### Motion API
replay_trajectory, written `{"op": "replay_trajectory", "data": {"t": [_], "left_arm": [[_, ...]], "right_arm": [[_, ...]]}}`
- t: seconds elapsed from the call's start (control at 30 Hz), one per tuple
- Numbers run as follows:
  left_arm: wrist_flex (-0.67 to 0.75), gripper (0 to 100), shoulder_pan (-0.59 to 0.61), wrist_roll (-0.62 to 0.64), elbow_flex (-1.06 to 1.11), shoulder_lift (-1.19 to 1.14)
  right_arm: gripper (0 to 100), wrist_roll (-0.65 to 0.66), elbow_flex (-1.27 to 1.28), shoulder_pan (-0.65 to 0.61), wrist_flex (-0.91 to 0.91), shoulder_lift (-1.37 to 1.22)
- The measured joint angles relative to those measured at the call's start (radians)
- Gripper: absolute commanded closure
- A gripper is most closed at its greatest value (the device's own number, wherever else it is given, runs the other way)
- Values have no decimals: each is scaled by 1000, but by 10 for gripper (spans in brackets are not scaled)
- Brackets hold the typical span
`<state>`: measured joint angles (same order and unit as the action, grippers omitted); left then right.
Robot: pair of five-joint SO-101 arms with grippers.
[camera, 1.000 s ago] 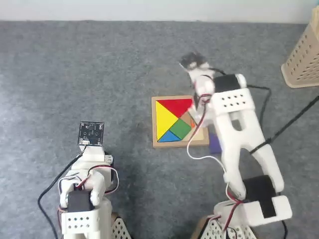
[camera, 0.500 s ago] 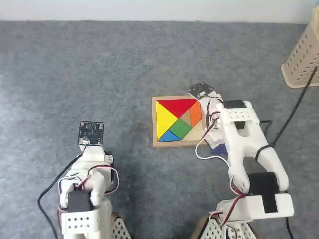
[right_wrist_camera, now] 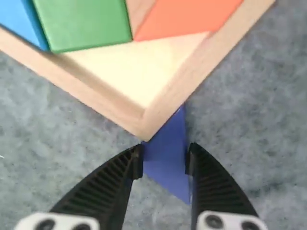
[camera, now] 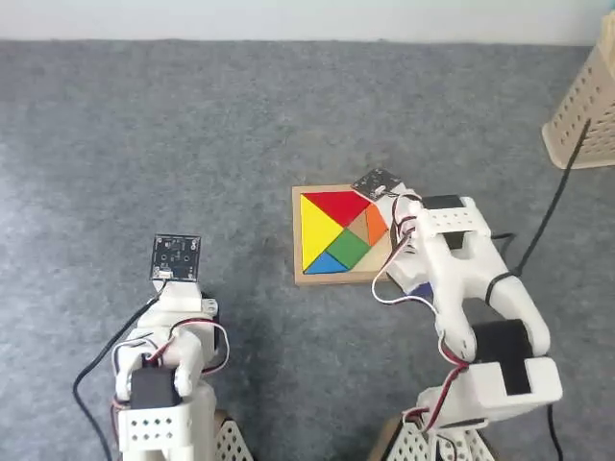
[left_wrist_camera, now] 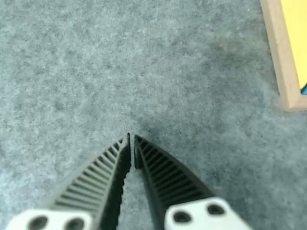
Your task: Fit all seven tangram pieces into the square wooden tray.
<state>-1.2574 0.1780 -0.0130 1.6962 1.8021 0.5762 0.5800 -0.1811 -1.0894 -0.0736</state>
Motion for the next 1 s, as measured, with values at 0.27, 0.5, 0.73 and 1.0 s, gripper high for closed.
{"op": "replay_trajectory", "data": {"t": [0.27,0.5,0.73,1.0], "left_arm": [[0,988,0,0,0,0],[0,988,0,0,0,0],[0,988,-2,0,0,0],[0,988,-2,0,0,0]], "right_arm": [[842,58,-11,71,-3,-3],[842,-3,-80,219,-3,-43],[842,-61,-103,238,-38,3],[843,-272,-26,147,-120,216]]}}
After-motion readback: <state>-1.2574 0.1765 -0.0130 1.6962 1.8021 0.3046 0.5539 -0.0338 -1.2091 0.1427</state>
